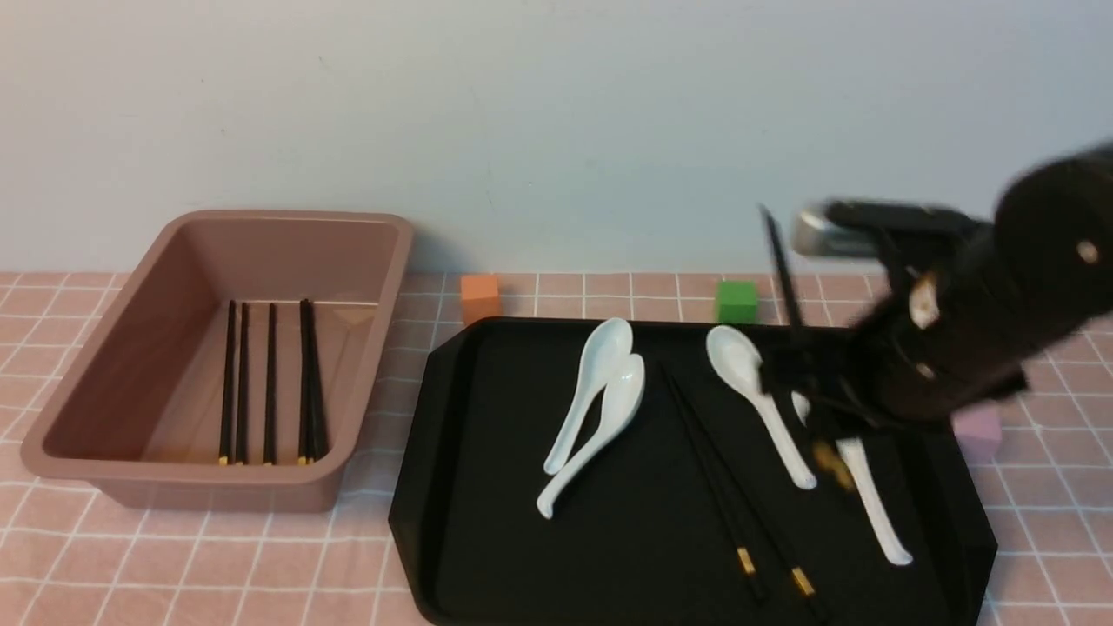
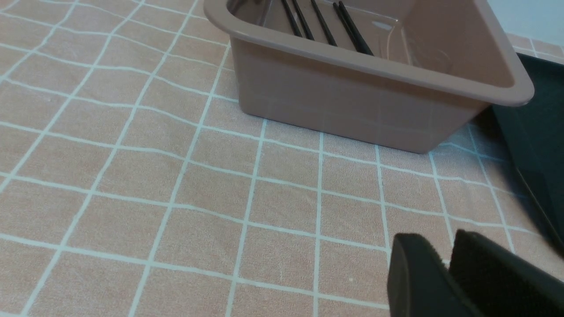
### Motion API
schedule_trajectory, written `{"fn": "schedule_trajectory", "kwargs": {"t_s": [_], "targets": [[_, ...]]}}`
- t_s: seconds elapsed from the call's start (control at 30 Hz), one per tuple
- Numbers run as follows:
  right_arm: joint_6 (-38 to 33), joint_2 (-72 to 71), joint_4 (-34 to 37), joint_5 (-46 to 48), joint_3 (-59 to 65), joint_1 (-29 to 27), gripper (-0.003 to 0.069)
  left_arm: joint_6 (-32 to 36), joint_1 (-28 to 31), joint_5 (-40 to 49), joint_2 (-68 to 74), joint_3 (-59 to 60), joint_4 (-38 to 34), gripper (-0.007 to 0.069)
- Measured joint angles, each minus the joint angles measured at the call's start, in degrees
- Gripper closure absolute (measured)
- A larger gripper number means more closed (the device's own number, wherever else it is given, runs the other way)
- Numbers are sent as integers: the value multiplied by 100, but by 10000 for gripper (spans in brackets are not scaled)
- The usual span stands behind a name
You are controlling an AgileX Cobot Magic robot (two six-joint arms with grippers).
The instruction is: On pink tablecloth take chopsticks from black tray and put them in box.
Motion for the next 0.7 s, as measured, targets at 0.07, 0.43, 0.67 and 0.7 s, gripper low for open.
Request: {"fn": "schedule_trajectory", "kwargs": {"t_s": [0.07, 0.43, 0.67, 0.7], "targets": [[-180, 287, 40, -27, -809, 449, 522, 0, 0, 0, 0, 0, 0, 487], [-1249, 3532, 776, 434, -5341, 1872, 522, 0, 0, 0, 0, 0, 0, 487], [-1317, 5314, 695, 597, -7383, 1936, 522, 0, 0, 0, 0, 0, 0, 487], [-1317, 5499, 615, 591, -7546, 1936, 522, 0, 0, 0, 0, 0, 0, 487]]}}
